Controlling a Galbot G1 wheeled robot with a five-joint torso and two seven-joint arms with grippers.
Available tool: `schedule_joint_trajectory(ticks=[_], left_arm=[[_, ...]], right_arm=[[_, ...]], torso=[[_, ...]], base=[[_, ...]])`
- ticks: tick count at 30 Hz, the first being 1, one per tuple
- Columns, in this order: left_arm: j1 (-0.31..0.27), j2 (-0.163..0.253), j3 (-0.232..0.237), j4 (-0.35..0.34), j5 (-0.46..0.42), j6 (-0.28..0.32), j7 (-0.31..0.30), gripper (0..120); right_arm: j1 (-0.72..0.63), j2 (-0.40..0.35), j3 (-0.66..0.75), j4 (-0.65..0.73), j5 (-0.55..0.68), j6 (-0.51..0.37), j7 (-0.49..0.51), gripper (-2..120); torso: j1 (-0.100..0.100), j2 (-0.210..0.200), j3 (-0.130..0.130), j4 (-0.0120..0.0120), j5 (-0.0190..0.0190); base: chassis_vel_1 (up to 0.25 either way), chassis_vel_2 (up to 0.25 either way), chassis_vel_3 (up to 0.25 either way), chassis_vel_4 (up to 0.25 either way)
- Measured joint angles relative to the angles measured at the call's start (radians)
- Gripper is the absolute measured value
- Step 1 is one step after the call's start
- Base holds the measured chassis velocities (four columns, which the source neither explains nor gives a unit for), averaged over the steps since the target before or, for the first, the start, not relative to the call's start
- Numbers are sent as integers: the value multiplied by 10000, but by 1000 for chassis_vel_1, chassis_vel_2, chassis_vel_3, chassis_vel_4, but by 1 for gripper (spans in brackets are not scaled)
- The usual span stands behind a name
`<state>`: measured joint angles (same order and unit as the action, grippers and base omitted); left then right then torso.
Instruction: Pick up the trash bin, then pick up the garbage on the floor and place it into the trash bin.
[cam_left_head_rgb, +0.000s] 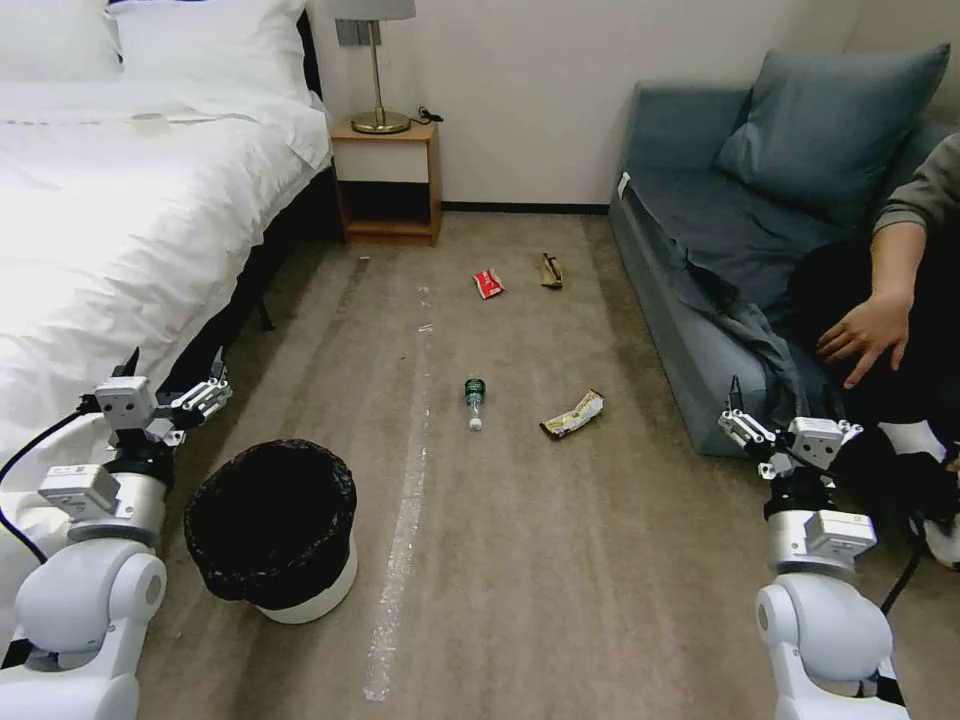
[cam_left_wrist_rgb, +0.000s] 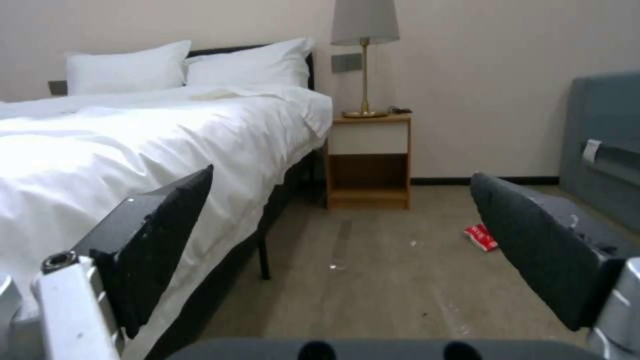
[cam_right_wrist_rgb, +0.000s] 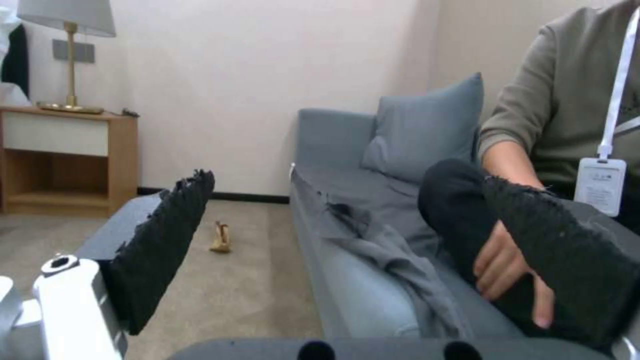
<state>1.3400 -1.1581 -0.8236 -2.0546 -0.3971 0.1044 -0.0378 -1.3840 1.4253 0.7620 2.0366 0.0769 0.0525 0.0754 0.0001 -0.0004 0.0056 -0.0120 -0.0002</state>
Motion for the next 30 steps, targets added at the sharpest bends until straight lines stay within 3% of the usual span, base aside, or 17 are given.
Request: schedule_joint_trajectory(ticks=[16, 20, 22, 23, 25, 26, 28, 30], left_arm=[[-22, 46, 5, 140, 205, -108, 135, 100], [58, 1, 39, 17, 12, 145, -95, 100], [211, -59, 99, -339, -581, 918, -1090, 100], [211, -59, 99, -339, -581, 918, -1090, 100], [350, -92, 96, -674, -1391, 2043, -2316, 100], [350, -92, 96, -674, -1391, 2043, -2316, 100], [402, -93, 81, -774, -2406, 3015, -3363, 100], [402, -97, 67, -751, -2596, 3253, -3560, 100]], right_arm=[[-31, 74, 17, -187, -216, 211, -163, 100], [-35, 83, 17, -187, -215, 212, -165, 100], [-33, 81, 18, -171, -211, 212, -164, 100], [-33, 81, 18, -171, -211, 212, -164, 100], [-44, 88, 28, -166, -210, 209, -174, 100], [-44, 88, 28, -166, -210, 209, -174, 100], [-104, 101, 25, -139, -210, 207, -224, 100], [-117, 106, 25, -131, -210, 207, -239, 100]], torso=[[0, 0, 0, 0, 0], [0, 0, 0, -1, 0], [0, 0, 0, 0, 0], [0, 0, 0, 0, 0], [0, 0, 0, 0, 1], [0, 0, 0, 0, 1], [0, 0, 0, 0, 0], [0, 0, 0, 0, 0]], base=[[0, 0, 0, 0], [0, 0, 0, 0], [0, 0, 0, 0], [0, 0, 0, 0], [0, 0, 0, 0], [0, 0, 0, 0], [0, 0, 0, 0], [0, 0, 0, 0]])
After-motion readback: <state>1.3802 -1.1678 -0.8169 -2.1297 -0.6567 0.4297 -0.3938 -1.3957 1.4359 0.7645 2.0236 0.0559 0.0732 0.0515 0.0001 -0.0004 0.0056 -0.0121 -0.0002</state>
